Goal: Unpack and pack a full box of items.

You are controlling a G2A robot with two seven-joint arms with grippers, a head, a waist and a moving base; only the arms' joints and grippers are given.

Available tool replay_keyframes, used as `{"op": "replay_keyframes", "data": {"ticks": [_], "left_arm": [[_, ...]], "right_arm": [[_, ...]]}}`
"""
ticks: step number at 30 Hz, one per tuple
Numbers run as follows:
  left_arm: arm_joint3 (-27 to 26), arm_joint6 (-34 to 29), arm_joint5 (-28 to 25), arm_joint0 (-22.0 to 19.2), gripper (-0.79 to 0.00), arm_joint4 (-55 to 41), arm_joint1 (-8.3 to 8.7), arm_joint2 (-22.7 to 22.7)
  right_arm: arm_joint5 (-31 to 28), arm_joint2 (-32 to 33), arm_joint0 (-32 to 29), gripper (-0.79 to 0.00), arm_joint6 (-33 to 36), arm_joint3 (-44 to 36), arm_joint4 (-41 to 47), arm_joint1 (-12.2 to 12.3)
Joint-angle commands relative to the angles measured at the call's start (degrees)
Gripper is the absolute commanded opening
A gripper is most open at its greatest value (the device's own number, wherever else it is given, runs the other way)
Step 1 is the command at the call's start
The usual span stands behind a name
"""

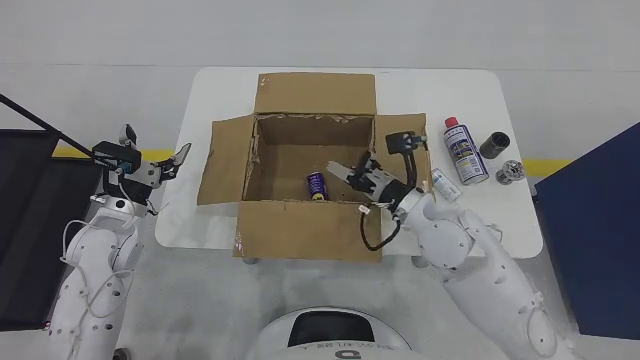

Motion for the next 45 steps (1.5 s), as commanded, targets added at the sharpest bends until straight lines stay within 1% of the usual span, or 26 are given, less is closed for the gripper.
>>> {"op": "replay_keyframes", "data": {"ticks": [1,5,10,13,16,19,32,33,35,38,42,45], "left_arm": [[0.0,0.0,0.0,0.0,0.0,0.0,0.0,0.0],[0.0,0.0,0.0,0.0,0.0,0.0,0.0,0.0],[0.0,0.0,0.0,0.0,0.0,0.0,0.0,0.0],[0.0,0.0,0.0,0.0,0.0,0.0,0.0,0.0],[0.0,0.0,0.0,0.0,0.0,0.0,0.0,0.0],[0.0,0.0,0.0,0.0,0.0,0.0,0.0,0.0],[0.0,0.0,0.0,0.0,0.0,0.0,0.0,0.0],[0.0,0.0,0.0,0.0,0.0,0.0,0.0,0.0],[0.0,0.0,0.0,0.0,0.0,0.0,0.0,0.0],[0.0,0.0,0.0,0.0,0.0,0.0,0.0,0.0],[0.0,0.0,0.0,0.0,0.0,0.0,0.0,0.0],[0.0,0.0,0.0,0.0,0.0,0.0,0.0,0.0]], "right_arm": [[-3.5,3.4,-3.3,0.0,0.0,-2.6,1.4,0.6],[-12.6,12.3,-10.4,0.0,1.8,-5.2,7.2,1.9],[-23.4,24.1,-18.7,0.0,3.8,-4.2,16.8,3.0],[-28.2,29.9,-22.5,0.0,3.9,-2.5,21.4,3.3],[-31.7,34.4,-25.2,0.0,3.7,0.0,26.1,3.5],[-32.9,37.0,-26.6,0.0,4.1,1.7,27.4,3.6],[-32.9,37.0,-26.6,0.0,4.1,1.7,27.4,3.6],[-32.2,37.3,-26.5,0.0,3.4,2.2,27.3,3.5],[-28.1,38.7,-25.9,0.0,-0.7,3.7,26.0,3.3],[-20.8,40.5,-25.3,0.0,-7.0,5.9,23.9,3.0],[-9.0,42.7,-24.0,0.0,-14.4,9.8,17.3,2.6],[-2.4,42.6,-23.3,0.0,-15.2,11.7,11.7,2.6]]}}
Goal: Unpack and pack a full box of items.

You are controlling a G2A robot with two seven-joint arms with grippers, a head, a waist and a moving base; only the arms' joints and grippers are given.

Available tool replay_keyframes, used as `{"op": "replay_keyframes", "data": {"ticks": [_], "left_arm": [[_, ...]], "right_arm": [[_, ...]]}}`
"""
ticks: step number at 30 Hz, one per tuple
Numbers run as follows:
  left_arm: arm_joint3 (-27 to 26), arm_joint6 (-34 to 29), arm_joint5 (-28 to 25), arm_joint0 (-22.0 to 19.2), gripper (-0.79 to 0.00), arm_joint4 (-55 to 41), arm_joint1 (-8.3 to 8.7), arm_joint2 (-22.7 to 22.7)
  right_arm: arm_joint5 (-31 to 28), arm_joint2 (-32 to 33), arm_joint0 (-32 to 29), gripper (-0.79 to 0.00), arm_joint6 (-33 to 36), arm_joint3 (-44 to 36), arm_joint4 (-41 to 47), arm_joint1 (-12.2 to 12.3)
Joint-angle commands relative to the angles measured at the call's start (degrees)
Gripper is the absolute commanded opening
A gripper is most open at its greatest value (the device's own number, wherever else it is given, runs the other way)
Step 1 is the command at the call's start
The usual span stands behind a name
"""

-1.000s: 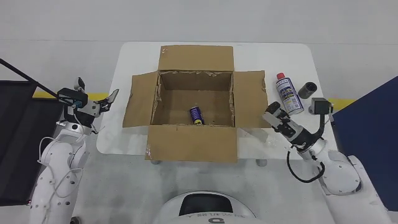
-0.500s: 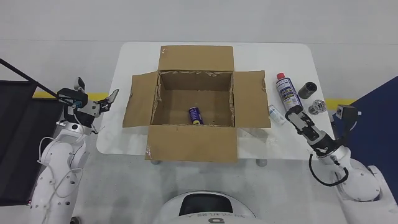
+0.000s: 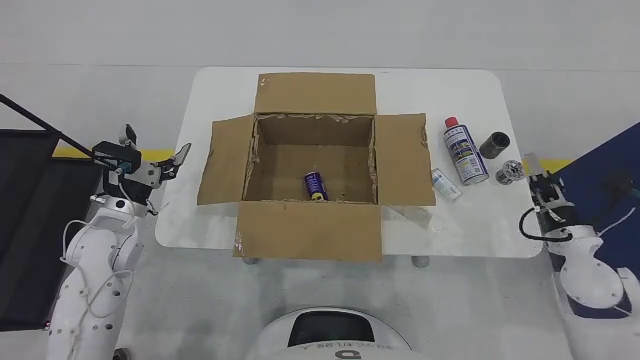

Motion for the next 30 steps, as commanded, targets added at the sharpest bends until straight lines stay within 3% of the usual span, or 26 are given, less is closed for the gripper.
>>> {"op": "replay_keyframes", "data": {"ticks": [1,5,8,15,23,27,30], "left_arm": [[0.0,0.0,0.0,0.0,0.0,0.0,0.0,0.0],[0.0,0.0,0.0,0.0,0.0,0.0,0.0,0.0],[0.0,0.0,0.0,0.0,0.0,0.0,0.0,0.0],[0.0,0.0,0.0,0.0,0.0,0.0,0.0,0.0],[0.0,0.0,0.0,0.0,0.0,0.0,0.0,0.0],[0.0,0.0,0.0,0.0,0.0,0.0,0.0,0.0],[0.0,0.0,0.0,0.0,0.0,0.0,0.0,0.0]], "right_arm": [[5.8,-0.6,0.7,0.0,-0.1,1.1,-4.5,0.0],[17.6,-4.9,4.7,0.0,1.4,2.9,-15.1,0.0],[23.3,-8.4,8.3,0.0,1.7,4.7,-20.0,-0.3],[29.1,-12.0,14.1,0.0,4.0,9.1,-24.9,-0.7],[29.2,-13.7,17.4,0.0,6.7,11.7,-27.8,-1.0],[32.6,-15.5,19.1,-0.055,7.2,12.8,-31.7,-1.2],[32.8,-16.9,20.6,-0.037,8.7,13.9,-32.8,-1.4]]}}
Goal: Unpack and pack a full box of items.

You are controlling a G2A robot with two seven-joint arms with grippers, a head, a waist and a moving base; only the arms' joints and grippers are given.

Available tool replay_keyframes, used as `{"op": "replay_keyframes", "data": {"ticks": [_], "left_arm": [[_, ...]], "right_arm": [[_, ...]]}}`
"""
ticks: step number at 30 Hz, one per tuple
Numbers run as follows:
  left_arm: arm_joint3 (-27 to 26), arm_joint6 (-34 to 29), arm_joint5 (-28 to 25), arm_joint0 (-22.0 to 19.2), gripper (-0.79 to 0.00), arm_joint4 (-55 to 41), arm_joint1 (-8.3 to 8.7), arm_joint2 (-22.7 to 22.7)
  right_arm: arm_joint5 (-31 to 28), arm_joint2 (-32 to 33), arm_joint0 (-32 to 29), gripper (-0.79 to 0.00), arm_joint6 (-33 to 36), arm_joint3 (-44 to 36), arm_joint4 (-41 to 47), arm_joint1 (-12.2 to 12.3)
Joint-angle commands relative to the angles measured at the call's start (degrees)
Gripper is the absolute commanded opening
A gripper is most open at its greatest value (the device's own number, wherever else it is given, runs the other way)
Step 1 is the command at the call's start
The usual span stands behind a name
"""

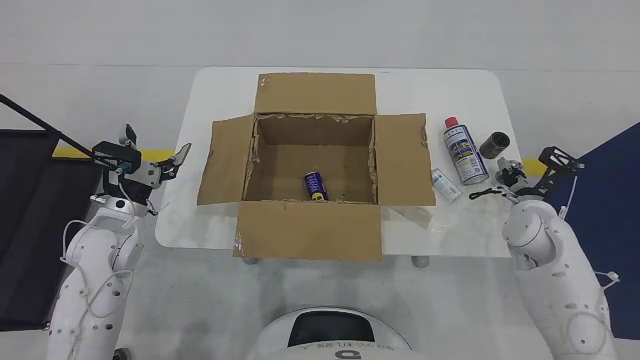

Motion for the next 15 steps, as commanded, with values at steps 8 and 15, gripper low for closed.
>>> {"op": "replay_keyframes", "data": {"ticks": [8,15], "left_arm": [[0.0,0.0,0.0,0.0,0.0,0.0,0.0,0.0],[0.0,0.0,0.0,0.0,0.0,0.0,0.0,0.0]], "right_arm": [[1.2,-1.5,3.0,-0.117,2.4,2.8,-3.1,-0.4],[2.1,-1.8,4.6,-0.409,3.0,4.4,-3.9,-0.9]]}}
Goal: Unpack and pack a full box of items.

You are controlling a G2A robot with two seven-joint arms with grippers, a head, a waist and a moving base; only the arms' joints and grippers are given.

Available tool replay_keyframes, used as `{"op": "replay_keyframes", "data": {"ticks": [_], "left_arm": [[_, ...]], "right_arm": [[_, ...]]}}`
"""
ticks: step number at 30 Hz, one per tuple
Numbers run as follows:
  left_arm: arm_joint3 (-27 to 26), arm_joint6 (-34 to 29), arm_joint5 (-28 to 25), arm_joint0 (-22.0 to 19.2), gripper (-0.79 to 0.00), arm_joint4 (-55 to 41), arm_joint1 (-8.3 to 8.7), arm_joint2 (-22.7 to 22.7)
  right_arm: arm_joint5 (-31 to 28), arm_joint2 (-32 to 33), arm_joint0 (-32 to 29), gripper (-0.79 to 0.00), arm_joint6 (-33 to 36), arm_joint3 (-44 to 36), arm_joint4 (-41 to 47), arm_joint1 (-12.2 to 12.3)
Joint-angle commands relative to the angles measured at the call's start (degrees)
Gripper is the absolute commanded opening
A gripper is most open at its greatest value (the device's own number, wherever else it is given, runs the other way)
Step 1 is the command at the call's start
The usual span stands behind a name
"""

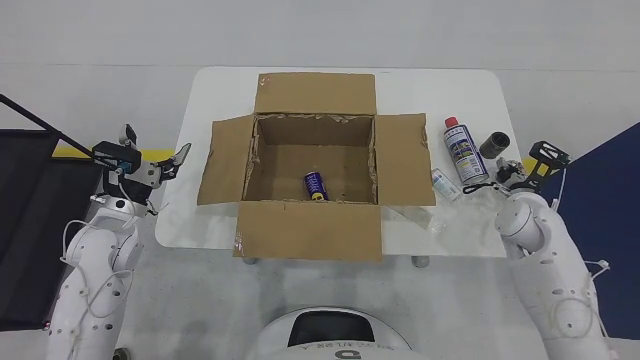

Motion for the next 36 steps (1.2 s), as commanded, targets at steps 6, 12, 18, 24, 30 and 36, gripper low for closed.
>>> {"op": "replay_keyframes", "data": {"ticks": [6,12,18,24,30,36], "left_arm": [[0.0,0.0,0.0,0.0,0.0,0.0,0.0,0.0],[0.0,0.0,0.0,0.0,0.0,0.0,0.0,0.0],[0.0,0.0,0.0,0.0,0.0,0.0,0.0,0.0],[0.0,0.0,0.0,0.0,0.0,0.0,0.0,0.0],[0.0,0.0,0.0,0.0,0.0,0.0,0.0,0.0],[0.0,0.0,0.0,0.0,0.0,0.0,0.0,0.0]], "right_arm": [[-0.2,0.0,0.9,-0.548,0.6,1.1,-0.4,-0.3],[-0.3,0.6,0.4,-0.785,0.4,0.5,-0.6,-0.6],[-0.5,3.4,-3.4,-0.785,-3.4,-4.3,1.9,-1.0],[-3.9,8.9,-11.2,-0.785,-11.6,-13.5,10.1,-1.8],[-18.3,14.5,-20.9,-0.785,-17.2,-24.7,25.5,-2.9],[-35.4,15.7,-28.2,-0.785,-10.5,-36.6,33.4,-3.2]]}}
